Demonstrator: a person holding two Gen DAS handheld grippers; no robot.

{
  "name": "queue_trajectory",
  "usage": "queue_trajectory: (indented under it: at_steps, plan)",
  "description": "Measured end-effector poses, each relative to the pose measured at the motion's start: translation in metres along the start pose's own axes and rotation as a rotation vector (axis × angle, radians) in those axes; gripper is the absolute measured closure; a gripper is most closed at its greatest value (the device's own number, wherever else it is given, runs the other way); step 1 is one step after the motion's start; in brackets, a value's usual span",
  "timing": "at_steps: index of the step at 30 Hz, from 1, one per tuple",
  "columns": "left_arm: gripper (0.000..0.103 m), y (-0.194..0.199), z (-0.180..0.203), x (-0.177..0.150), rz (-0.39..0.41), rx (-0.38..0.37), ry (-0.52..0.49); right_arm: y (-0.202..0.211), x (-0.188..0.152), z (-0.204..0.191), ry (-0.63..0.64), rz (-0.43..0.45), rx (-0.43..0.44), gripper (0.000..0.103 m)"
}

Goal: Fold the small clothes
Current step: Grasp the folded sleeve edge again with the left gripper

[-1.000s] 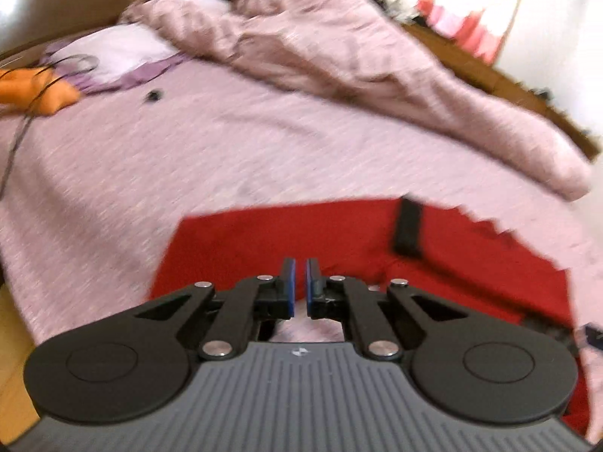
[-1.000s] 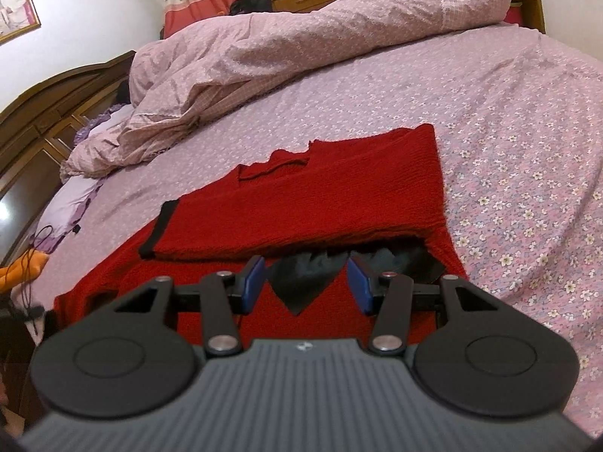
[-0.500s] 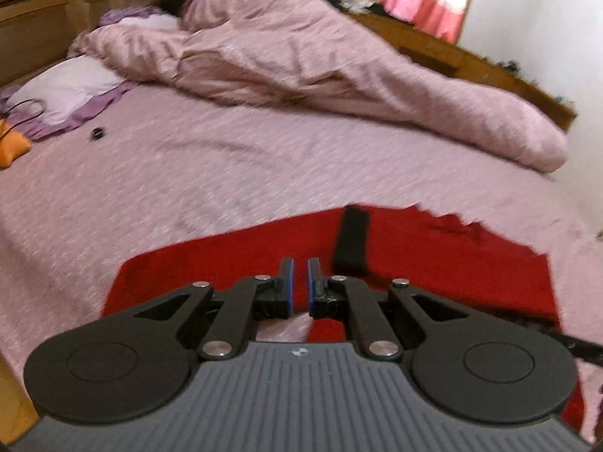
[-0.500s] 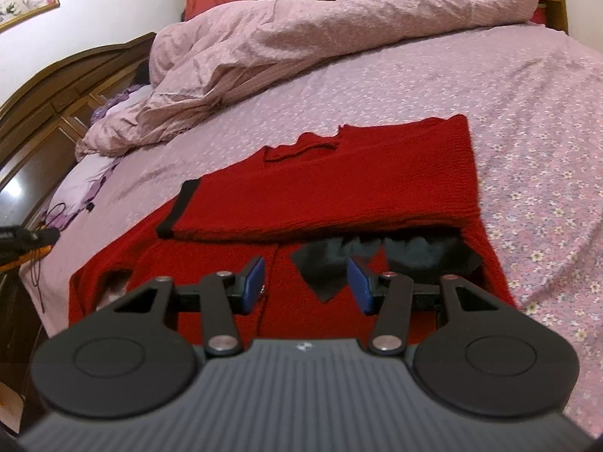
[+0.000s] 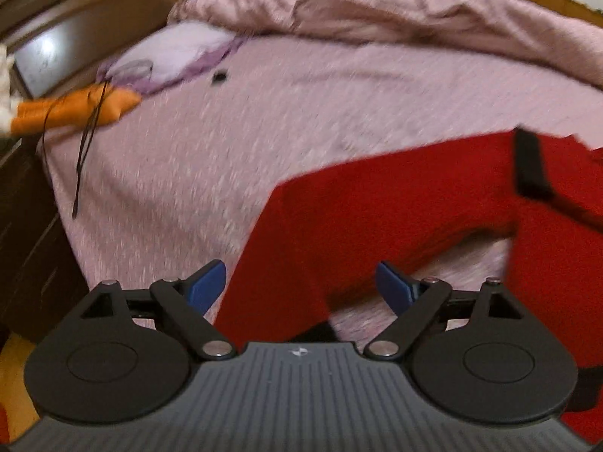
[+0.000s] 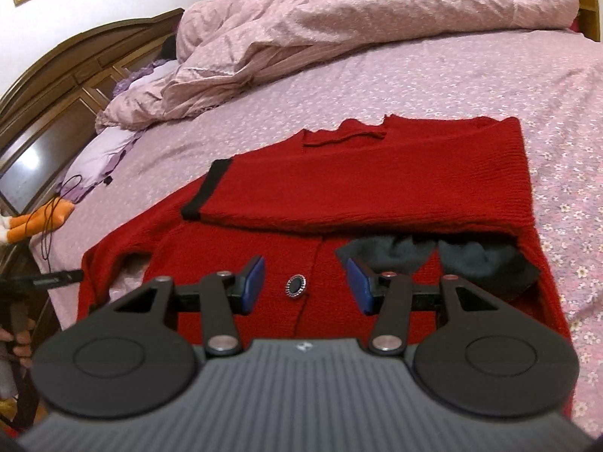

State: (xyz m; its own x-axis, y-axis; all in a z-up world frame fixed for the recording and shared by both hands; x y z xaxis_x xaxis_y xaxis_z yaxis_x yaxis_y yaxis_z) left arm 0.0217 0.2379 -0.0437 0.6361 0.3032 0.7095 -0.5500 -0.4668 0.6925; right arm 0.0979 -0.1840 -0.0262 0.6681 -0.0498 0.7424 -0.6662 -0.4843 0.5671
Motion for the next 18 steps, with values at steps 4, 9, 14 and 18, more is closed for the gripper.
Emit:
queue_trajectory:
  at_steps: [4,9,14,18]
  plan:
    - [0.013,-0.036,-0.01,-0.012,-0.064,0.057,0.018,-0.005,-0.004,0.001,0.001,-0.022,-0.007,0.052]
    - [0.013,-0.058,-0.026,-0.013,-0.039,0.026,0.042,-0.008,-0.008,0.006,-0.011,-0.035,-0.026,0.052]
    - [0.035,-0.063,-0.037,-0.008,-0.052,-0.111,0.08,-0.012,-0.009,0.011,-0.032,-0.037,-0.038,0.052]
    - [0.064,-0.058,-0.04,-0.007,-0.075,-0.148,0.088,-0.013,-0.011,0.014,-0.042,-0.042,-0.047,0.052]
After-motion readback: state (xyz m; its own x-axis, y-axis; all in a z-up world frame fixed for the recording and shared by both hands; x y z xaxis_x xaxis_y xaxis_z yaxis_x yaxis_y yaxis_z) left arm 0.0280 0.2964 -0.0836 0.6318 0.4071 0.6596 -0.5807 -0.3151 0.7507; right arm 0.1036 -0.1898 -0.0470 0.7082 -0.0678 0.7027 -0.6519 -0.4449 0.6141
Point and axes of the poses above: each gripper's, at about its wrist camera, not at the fingertips, and y roughly against the way its jaws point, z to its right, x to its top, the point moved 3 cm from there along -y, roughly the way its jaws point, and after that the axes turned 4 degrees about z, right-handed, at the moved point
